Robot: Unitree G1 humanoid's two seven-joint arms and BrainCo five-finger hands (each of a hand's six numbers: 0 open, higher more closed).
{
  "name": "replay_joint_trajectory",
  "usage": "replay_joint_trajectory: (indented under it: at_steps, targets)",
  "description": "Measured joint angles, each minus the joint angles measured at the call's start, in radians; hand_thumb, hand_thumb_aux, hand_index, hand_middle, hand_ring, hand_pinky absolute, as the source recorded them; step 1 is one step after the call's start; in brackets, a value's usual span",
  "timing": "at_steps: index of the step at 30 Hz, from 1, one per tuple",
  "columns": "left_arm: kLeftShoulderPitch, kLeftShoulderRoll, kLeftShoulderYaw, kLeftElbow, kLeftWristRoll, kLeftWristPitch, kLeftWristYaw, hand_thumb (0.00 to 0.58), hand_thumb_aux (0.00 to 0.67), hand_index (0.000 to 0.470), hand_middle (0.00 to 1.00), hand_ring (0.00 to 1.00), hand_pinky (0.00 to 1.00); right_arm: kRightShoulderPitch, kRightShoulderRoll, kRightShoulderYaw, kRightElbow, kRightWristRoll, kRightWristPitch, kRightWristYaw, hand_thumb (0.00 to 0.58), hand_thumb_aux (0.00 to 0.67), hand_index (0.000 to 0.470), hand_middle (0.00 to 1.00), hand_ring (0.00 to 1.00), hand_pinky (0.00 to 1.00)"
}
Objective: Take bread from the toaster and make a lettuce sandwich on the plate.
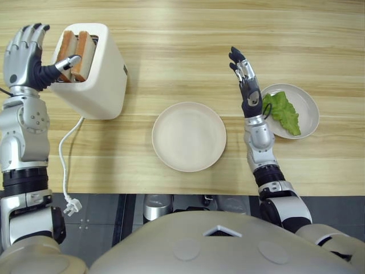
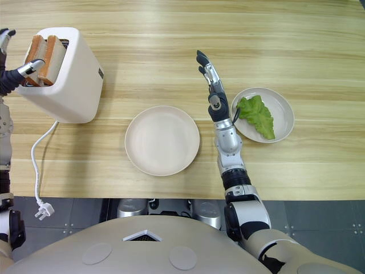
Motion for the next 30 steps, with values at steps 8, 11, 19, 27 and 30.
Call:
replay_joint_trajectory:
  at_steps: [8,11,19,27,30]
  targets:
    - [-0.004,0.007,-0.034,0.055,-0.031,0.025,0.005,0.0,0.0,0.0,0.0,0.0,0.0,-0.001,-0.001,-0.001,0.001,0.0,0.0,-0.002,0.0,0.0,0.0,0.0,0.0,0.0]
    - [0.001,0.007,-0.03,0.055,-0.053,0.031,0.018,0.0,0.0,0.0,0.0,0.0,0.0,-0.001,-0.004,-0.001,0.001,0.0,0.0,-0.002,0.0,0.0,0.0,0.0,0.0,0.0]
    - [0.043,0.007,-0.018,0.062,-0.108,0.034,0.044,0.156,0.097,0.067,0.0,0.0,0.0,0.002,-0.01,-0.001,0.0,0.0,0.0,-0.004,0.0,0.0,0.0,0.0,0.0,0.0]
    - [0.043,0.007,-0.028,0.059,-0.136,0.025,0.055,0.462,0.368,0.253,0.0,0.0,0.0,0.003,-0.012,-0.001,0.0,-0.002,0.0,-0.01,0.0,0.0,0.0,0.0,0.0,0.0]
    - [0.042,0.007,-0.029,0.059,-0.144,0.024,0.061,0.464,0.37,0.254,0.0,0.0,0.0,0.003,-0.012,-0.001,0.0,-0.002,0.0,-0.013,0.0,0.0,0.0,0.0,0.0,0.0]
